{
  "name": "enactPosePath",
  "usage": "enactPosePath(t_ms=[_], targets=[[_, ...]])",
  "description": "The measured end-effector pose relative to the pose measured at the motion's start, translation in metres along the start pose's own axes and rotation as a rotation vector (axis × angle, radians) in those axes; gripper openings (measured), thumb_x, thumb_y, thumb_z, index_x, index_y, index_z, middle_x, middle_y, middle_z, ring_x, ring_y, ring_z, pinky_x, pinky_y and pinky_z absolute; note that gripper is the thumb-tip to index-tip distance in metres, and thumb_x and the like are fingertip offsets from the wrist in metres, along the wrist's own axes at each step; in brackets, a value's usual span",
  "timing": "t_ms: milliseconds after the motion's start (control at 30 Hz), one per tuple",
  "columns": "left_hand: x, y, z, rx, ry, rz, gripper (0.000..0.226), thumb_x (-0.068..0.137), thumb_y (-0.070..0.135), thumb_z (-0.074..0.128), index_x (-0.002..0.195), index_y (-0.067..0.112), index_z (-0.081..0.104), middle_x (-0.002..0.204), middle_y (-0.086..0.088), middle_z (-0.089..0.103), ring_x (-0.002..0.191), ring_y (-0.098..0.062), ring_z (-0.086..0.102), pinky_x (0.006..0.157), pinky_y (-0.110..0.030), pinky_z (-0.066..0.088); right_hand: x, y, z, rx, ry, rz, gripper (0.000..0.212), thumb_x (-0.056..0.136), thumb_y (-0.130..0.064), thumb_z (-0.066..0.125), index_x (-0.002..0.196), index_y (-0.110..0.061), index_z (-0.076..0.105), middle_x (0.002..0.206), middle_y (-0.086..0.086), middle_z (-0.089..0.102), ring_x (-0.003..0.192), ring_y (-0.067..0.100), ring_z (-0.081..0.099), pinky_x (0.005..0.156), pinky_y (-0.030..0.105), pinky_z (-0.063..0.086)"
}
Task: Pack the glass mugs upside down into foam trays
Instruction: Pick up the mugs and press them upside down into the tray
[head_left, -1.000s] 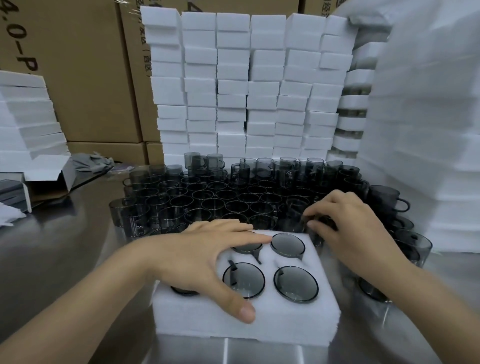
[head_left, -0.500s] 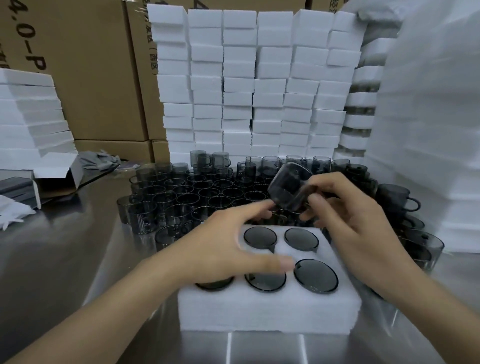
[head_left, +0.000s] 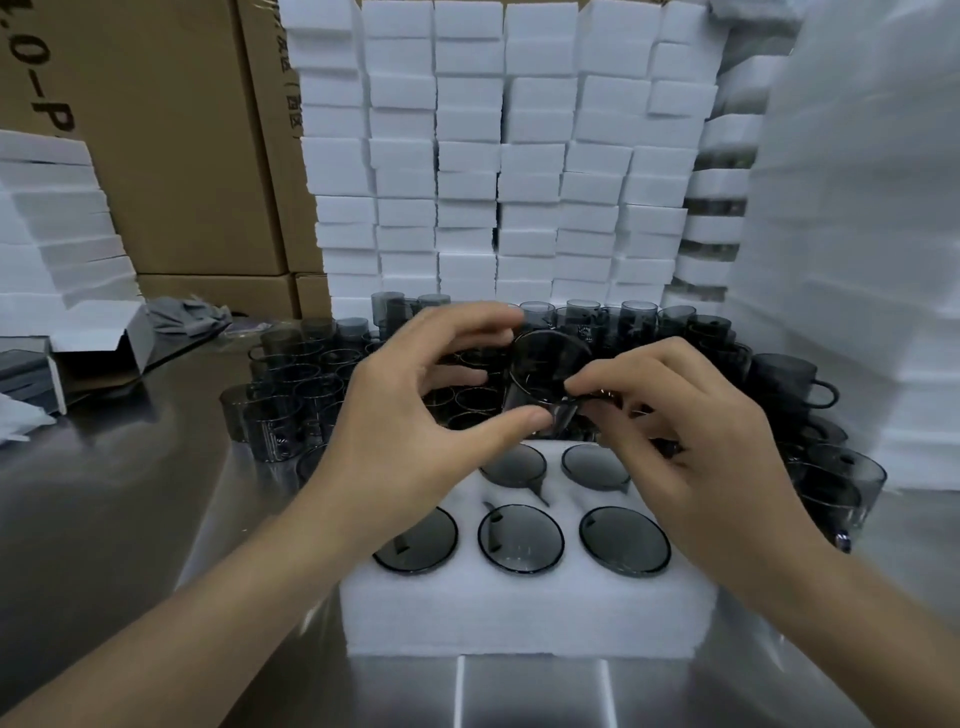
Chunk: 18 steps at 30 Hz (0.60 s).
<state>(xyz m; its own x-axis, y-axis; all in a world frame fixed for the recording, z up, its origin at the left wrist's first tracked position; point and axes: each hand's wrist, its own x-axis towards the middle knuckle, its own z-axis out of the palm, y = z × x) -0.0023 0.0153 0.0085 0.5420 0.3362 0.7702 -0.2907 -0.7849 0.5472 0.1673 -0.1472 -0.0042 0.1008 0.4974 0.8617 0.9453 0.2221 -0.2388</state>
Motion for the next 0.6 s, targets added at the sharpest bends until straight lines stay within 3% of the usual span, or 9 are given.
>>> enactPosePath(t_ms=[133,200,300,400,600], targets=[[-0.0001,0.0019,-0.0007,0.062,-0.058,-0.016,0.067,0.081,0.023,0.095,0.142,0.03,0.067,0.132,0.021,0.072,0.131,-0.006,0.064,0.102,-0.03,0.055,0.0001,-0.0004,-0.0028,-0.003,0.057,-0.062,0.021,0.104,-0.008,0.064,0.119,-0.019,0.074,0.107,-0.005,0.058,0.101,0.013,0.065,0.08,0.02,0.057],[-0.0014,0.003,0.0,0.082,-0.052,-0.013,0.065,0.082,0.021,0.094,0.141,0.029,0.067,0.13,0.022,0.072,0.13,-0.005,0.064,0.101,-0.03,0.055,-0.0001,-0.0015,-0.0029,0.052,0.074,-0.043,0.034,0.101,-0.005,0.066,0.126,-0.028,0.068,0.107,-0.007,0.059,0.104,0.014,0.066,0.084,0.016,0.057],[-0.0016,0.0033,-0.0006,0.13,-0.03,0.029,0.064,0.085,0.022,0.09,0.144,0.028,0.065,0.133,0.022,0.071,0.132,-0.005,0.063,0.1,-0.032,0.055,0.0001,-0.0051,-0.002,0.194,0.088,0.033,0.049,0.096,-0.012,0.073,0.128,-0.046,0.059,0.105,-0.011,0.062,0.105,0.02,0.069,0.086,0.02,0.061],[-0.0011,0.0011,0.0001,0.135,-0.011,0.029,0.065,0.086,0.023,0.089,0.145,0.026,0.064,0.136,0.019,0.07,0.134,-0.007,0.062,0.099,-0.035,0.056,0.0016,-0.0065,-0.0033,0.225,0.115,0.08,0.032,0.093,-0.023,0.076,0.12,-0.035,0.065,0.107,-0.009,0.065,0.105,0.02,0.071,0.081,0.019,0.062],[0.0003,-0.0022,0.0014,0.12,0.008,0.009,0.065,0.088,0.025,0.087,0.148,0.029,0.062,0.137,0.019,0.07,0.136,-0.016,0.06,0.093,-0.028,0.055,0.0003,-0.0034,-0.001,0.232,0.132,0.105,0.024,0.097,-0.006,0.076,0.115,-0.022,0.072,0.108,-0.009,0.066,0.103,0.021,0.074,0.078,0.024,0.065]])
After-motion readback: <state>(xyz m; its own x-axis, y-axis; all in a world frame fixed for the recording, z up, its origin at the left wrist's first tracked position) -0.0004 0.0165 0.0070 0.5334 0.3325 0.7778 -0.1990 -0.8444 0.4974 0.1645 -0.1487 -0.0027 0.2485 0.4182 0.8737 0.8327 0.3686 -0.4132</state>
